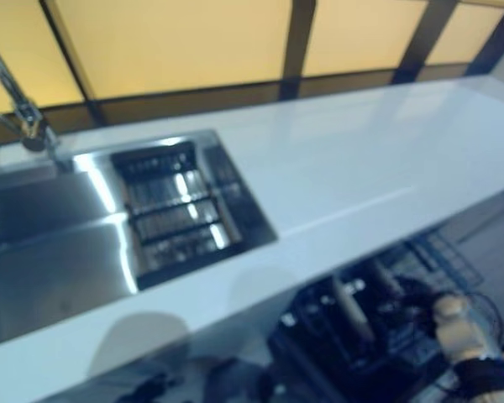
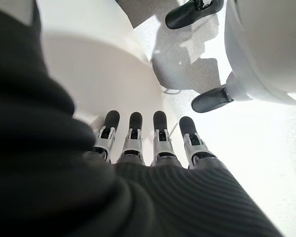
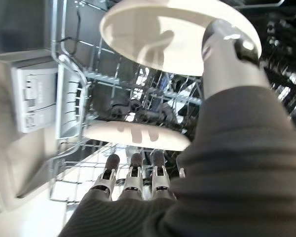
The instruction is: Take plates into dishwasher
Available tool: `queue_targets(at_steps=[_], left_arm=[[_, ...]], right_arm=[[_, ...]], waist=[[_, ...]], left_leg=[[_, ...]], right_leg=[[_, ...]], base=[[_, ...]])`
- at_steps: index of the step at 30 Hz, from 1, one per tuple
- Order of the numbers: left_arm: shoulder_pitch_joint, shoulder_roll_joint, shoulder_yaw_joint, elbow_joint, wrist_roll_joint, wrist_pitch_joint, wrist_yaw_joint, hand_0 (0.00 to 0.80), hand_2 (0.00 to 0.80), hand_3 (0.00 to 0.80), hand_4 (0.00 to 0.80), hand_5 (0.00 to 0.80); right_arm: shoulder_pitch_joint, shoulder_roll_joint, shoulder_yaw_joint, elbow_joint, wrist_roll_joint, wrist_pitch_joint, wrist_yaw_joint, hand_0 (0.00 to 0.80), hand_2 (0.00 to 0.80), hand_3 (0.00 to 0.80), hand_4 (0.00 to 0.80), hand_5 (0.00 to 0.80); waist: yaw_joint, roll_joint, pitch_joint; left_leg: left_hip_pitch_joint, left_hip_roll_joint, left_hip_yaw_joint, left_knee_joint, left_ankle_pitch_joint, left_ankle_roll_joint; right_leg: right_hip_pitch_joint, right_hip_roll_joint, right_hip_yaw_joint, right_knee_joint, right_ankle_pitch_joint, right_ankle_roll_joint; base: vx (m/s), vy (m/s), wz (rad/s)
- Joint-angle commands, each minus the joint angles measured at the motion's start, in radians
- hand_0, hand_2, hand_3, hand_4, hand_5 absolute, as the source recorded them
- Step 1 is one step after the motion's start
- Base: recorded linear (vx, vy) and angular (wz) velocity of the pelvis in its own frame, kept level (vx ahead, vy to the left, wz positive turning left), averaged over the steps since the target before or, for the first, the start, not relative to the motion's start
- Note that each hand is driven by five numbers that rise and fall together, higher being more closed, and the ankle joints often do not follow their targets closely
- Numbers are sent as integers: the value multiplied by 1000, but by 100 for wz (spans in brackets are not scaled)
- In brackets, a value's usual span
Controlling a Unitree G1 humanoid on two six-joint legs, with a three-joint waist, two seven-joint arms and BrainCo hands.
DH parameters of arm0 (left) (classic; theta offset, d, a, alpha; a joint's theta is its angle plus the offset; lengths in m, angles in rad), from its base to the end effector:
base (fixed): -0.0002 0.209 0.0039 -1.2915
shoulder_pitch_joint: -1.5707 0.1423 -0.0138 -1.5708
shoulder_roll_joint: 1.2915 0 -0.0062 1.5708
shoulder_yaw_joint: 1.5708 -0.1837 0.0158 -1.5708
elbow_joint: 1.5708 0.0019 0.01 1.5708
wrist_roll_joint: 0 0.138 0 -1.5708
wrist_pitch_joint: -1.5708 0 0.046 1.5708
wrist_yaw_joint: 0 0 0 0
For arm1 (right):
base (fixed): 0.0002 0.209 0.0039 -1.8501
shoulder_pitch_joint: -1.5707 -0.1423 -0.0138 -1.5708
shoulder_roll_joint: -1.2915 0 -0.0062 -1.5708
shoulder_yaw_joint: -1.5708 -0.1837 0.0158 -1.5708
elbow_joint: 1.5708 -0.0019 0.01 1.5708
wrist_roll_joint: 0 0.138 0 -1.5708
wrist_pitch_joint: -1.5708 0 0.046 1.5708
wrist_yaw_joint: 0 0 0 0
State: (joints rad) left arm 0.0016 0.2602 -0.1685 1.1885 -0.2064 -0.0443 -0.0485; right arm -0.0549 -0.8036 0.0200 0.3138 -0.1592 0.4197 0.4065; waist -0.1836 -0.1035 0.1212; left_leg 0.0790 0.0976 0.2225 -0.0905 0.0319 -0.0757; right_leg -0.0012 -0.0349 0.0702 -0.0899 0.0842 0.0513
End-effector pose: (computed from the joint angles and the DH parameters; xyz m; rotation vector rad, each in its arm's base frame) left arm 0.0796 0.2283 -0.1116 0.1216 1.1486 0.0833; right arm 0.1952 -0.3347 0.0652 -0.7777 0.8176 0.0656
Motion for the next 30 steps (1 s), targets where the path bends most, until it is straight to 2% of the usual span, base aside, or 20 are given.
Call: queue_targets(at_steps=[1,11,16,19,26,30], left_arm=[[-33,30,24,48,51,-22,8,0,0,0,0,0],[-19,32,42,59,56,-33,23,0,0,0,0,0],[-10,27,39,56,49,-34,30,0,0,0,0,0],[0,26,38,52,50,-34,29,0,0,0,0,0],[18,37,40,57,69,-35,26,0,0,0,0,0],[25,50,43,70,73,-34,26,0,0,0,0,0]], right_arm=[[-17,-61,-44,-43,51,-17,-24,0,0,0,0,0],[38,-66,-114,-106,101,-48,-55,0,0,0,0,0],[40,-66,-136,-108,127,-35,-106,0,0,0,0,0],[56,-60,-169,-86,143,-12,-149,0,0,0,0,0],[90,-51,-245,16,198,-5,-252,0,0,0,0,0],[128,-58,-303,66,215,-27,-275,0,0,0,0,0]], waist=[[-1,-38,-15],[-19,-37,-19],[-25,-32,-19],[-28,-28,-22],[-35,-24,-29],[-45,-19,-29]], left_leg=[[54,23,-16,3,-58,37],[73,24,7,3,-66,42],[82,25,14,3,-68,42],[84,23,16,3,-70,41],[90,26,16,3,-73,41],[110,41,20,5,-77,37]], right_leg=[[-41,-50,13,3,64,86],[-41,-50,25,3,65,86],[-36,-48,33,3,63,85],[-34,-48,36,3,61,85],[-27,-46,42,3,56,81],[-21,-37,46,20,40,68]], base=[[14,3,-4],[9,-7,-6],[0,-4,-1],[0,0,0],[12,-45,-5],[-3,-108,-3]])
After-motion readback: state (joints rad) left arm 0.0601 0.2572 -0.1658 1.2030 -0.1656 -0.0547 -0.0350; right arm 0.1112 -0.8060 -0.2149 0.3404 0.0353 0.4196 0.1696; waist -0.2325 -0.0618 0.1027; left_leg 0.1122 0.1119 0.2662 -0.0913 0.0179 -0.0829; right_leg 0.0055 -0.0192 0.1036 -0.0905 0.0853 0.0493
